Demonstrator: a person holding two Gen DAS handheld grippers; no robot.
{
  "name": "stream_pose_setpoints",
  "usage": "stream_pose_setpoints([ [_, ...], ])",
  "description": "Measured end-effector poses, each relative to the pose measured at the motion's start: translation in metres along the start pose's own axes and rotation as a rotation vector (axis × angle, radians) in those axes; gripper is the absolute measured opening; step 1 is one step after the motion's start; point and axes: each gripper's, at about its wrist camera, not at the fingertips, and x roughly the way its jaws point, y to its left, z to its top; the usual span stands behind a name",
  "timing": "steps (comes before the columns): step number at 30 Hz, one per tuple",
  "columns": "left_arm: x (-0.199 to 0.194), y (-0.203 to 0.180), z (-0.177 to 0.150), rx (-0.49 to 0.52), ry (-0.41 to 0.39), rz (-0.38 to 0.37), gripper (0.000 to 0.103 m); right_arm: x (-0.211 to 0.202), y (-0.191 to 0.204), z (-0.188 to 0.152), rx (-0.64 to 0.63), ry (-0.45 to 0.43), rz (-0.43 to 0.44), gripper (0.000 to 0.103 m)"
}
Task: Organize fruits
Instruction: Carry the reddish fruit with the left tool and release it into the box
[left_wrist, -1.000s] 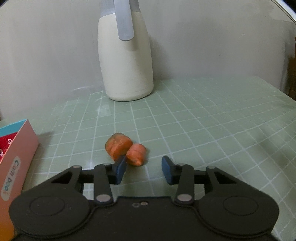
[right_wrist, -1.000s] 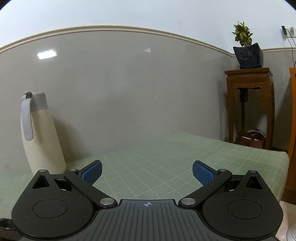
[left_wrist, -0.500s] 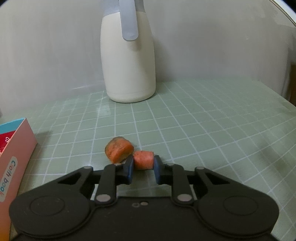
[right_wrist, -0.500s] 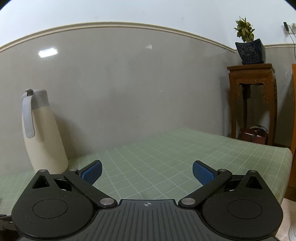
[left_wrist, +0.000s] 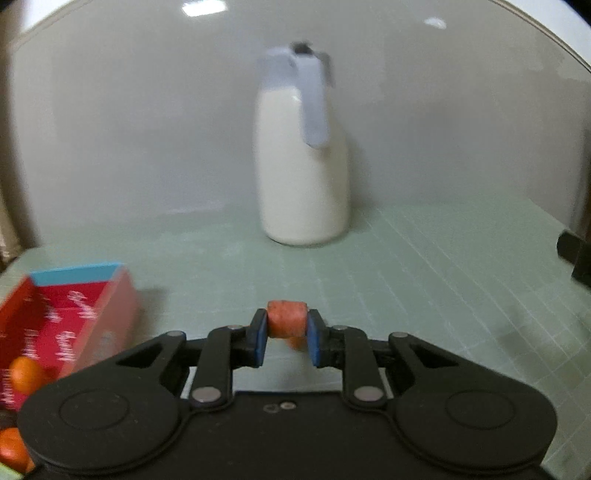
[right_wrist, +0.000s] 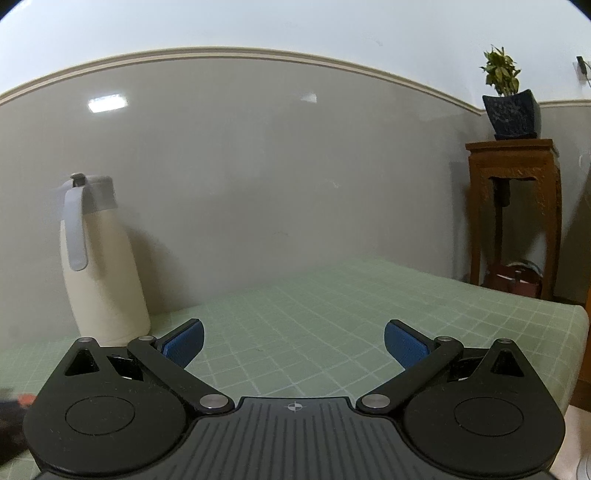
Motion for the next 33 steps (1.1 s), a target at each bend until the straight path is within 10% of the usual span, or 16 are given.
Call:
stream_pose_setpoints([
  [18,-0.031,0.161,-0.029,-0.157,0.076,0.424,0.016,0.002,0.085,-0.024,-0.128,0.127,0.244,0.103],
  [24,-0.042,0.18,-0.037,-0.213,0.097,0.458,0.035,0.017,0.118,-0.031,-0.162,0.236,0.344,0.103],
  [28,-0.065,0.188,-0.042,-0.249,0.04,0.479,0.07,0.029,0.133,-0.031,-0.147,0.291,0.39,0.103],
  [33,-0.09,0.199,-0.049,-0.272,0.001,0.485,0.076,0.039,0.143,-0.033,-0.145,0.334,0.408,0.102],
])
